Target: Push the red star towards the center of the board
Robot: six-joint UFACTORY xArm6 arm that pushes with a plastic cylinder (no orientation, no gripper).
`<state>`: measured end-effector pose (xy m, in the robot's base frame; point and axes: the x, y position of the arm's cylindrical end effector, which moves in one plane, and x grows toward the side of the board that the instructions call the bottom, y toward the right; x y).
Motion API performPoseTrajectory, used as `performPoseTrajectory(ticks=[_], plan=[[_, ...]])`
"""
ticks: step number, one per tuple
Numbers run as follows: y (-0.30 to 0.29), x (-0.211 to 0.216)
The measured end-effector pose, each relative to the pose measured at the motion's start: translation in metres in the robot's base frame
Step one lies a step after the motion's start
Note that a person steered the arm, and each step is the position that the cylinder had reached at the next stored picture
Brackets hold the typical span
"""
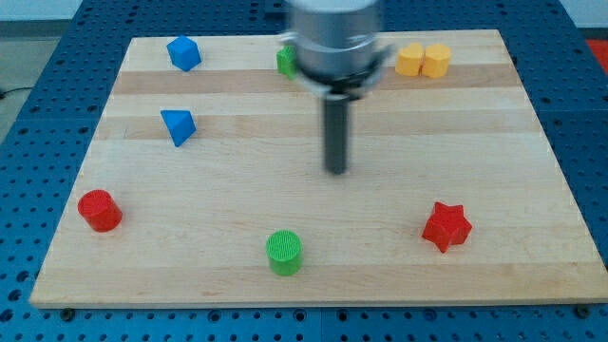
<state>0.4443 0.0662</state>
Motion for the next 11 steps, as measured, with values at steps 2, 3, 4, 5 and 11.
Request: performPoseTrajectory(ticks=[2, 3, 4, 5, 11], plan=[[0.162, 0.074], [0.143, 0.131], [0.054, 0.14], [0.061, 0.124], [0.065, 0.058]])
